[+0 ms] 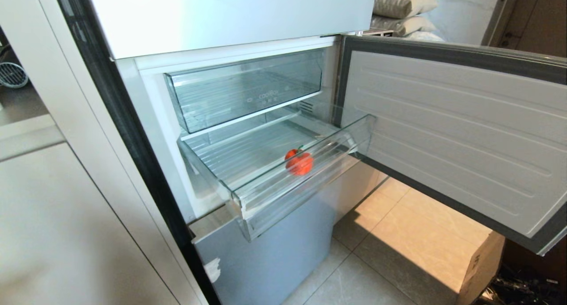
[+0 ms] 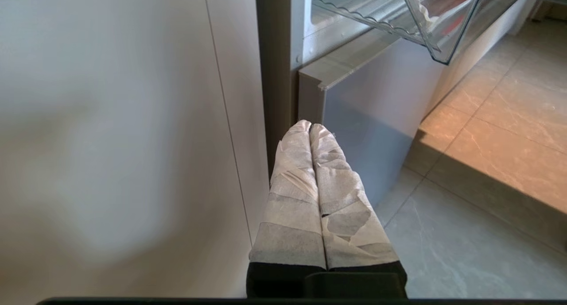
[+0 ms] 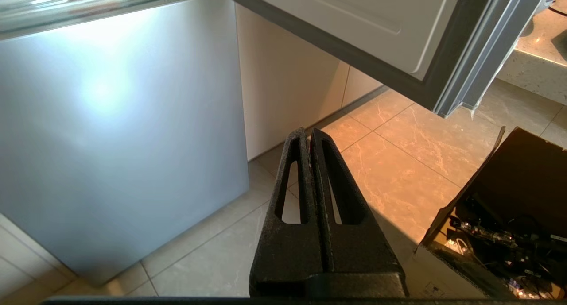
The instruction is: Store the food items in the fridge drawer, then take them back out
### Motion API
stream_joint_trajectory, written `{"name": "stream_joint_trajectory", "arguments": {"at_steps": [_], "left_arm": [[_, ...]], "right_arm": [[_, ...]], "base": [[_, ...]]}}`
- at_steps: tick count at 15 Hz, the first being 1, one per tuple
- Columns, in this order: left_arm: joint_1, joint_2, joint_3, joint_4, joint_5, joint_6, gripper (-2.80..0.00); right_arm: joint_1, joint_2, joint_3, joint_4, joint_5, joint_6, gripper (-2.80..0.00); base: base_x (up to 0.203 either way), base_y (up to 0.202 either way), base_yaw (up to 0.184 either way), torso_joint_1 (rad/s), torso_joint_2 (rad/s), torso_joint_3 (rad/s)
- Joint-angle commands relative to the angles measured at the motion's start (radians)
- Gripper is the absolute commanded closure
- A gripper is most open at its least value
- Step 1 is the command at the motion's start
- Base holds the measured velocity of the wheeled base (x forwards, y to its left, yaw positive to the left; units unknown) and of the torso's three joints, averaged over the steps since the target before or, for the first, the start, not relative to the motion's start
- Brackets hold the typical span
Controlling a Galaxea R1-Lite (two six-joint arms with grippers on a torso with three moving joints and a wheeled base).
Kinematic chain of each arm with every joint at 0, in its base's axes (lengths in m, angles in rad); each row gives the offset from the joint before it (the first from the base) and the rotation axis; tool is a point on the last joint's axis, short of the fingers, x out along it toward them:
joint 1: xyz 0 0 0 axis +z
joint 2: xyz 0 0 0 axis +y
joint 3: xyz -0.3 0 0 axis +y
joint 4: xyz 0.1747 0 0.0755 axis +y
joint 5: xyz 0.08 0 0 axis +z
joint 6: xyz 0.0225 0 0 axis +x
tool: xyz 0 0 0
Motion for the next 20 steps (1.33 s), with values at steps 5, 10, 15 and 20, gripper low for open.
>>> {"name": "stream_joint_trajectory", "arguments": {"at_steps": [5,10,15,20], "left_arm": [[0.002,0.000,0.000,0.000,0.000,0.000,0.00],[0.002,0.000,0.000,0.000,0.000,0.000,0.00],[0.002,0.000,0.000,0.000,0.000,0.000,0.00],[0.002,0.000,0.000,0.000,0.000,0.000,0.00]], "right_arm": [[0.001,0.000,0.000,-0.001,-0.001,0.006,0.00],[0.001,0.000,0.000,-0.002,-0.003,0.007,0.00],[0.001,0.035,0.000,-0.001,0.004,-0.008,0.00],[-0.001,0.393,-0.089,-0.137,-0.006,-0.036,0.00]], "base": [[0.001,-0.005,0.153,0.002,0.00,0.003],[0.002,-0.009,0.176,0.004,0.00,0.002],[0.001,-0.004,0.116,0.005,0.00,0.004],[0.000,0.000,0.000,0.000,0.00,0.000]]}}
